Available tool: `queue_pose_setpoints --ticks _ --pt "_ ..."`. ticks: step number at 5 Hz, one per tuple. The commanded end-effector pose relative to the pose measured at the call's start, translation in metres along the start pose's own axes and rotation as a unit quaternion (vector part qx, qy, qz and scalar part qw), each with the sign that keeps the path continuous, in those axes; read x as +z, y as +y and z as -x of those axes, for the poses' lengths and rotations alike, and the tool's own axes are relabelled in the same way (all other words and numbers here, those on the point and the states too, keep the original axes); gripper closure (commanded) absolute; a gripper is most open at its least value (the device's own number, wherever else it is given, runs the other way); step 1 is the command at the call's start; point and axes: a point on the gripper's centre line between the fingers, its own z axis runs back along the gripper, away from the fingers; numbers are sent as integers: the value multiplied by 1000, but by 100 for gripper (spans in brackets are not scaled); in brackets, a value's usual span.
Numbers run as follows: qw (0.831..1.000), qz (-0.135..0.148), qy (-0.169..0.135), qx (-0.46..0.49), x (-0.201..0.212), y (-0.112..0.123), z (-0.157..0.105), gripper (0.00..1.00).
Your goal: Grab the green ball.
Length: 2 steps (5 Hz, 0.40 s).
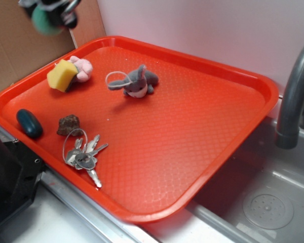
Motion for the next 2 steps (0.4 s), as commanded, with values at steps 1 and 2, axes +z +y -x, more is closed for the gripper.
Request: queue_pose_setpoints --ticks 1,2 --pt "999 -34 3 -17 12 -20 -39 100" --pt "999 -34 13 -8 3 -13 -33 100"
